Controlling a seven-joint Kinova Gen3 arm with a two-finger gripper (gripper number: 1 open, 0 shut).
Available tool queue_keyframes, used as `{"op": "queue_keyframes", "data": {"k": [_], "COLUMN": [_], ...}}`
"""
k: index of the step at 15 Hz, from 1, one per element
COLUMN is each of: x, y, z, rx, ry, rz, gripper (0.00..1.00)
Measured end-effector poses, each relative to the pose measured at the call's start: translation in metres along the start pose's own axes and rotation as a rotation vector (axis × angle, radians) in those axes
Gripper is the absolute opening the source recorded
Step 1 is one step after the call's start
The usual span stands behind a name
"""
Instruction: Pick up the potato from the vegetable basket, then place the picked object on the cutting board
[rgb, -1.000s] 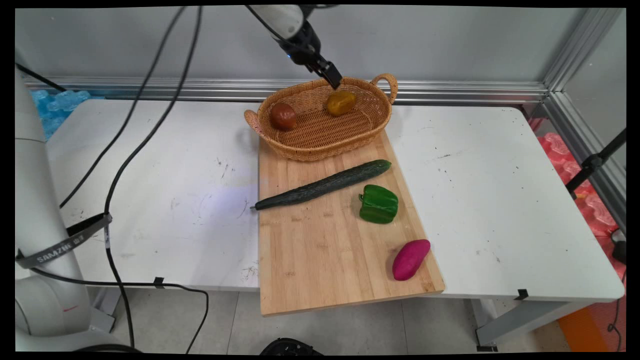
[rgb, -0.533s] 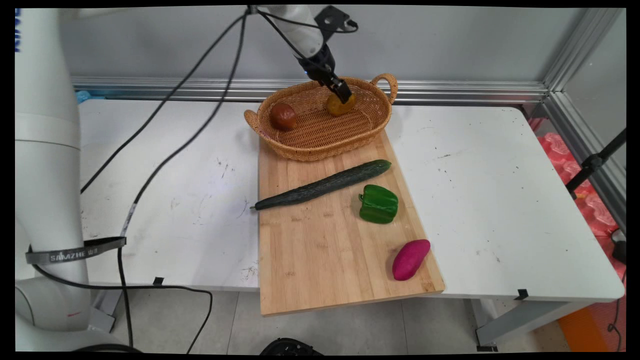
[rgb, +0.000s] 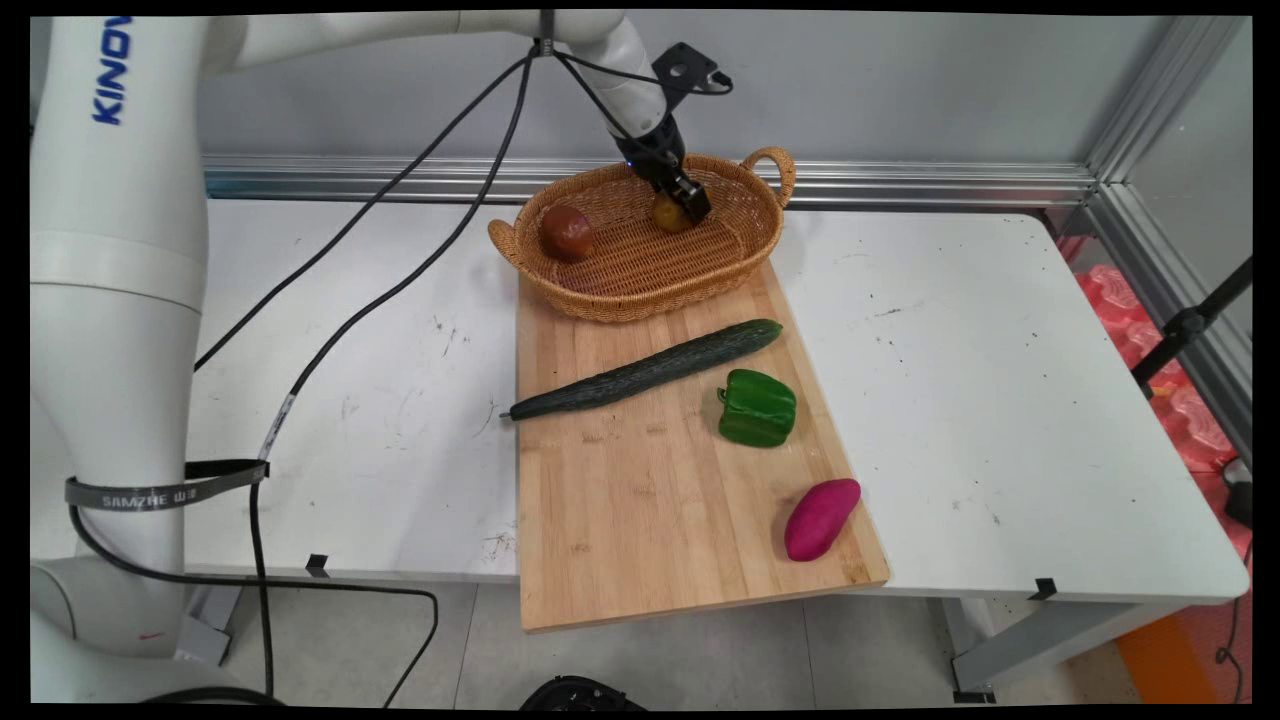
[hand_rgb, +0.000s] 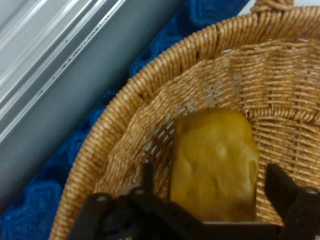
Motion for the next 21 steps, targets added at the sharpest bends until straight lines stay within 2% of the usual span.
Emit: {"op": "queue_keyframes", "data": {"k": [5,9,17,21], "x": [0.004,0.007,0.014,0.007], "y": [-0.002,-0.004,0.013,0.031], "z": [0.001,-0.024,-0.128,-0.175], "rx": [-0.013,-0.010,-0.031,-0.100], "ry": [0.002,0.031,0.105,0.119], "rz": [0.024,0.032,0.080,0.164], "gripper": [0.00,0.00,0.00,0.00]}}
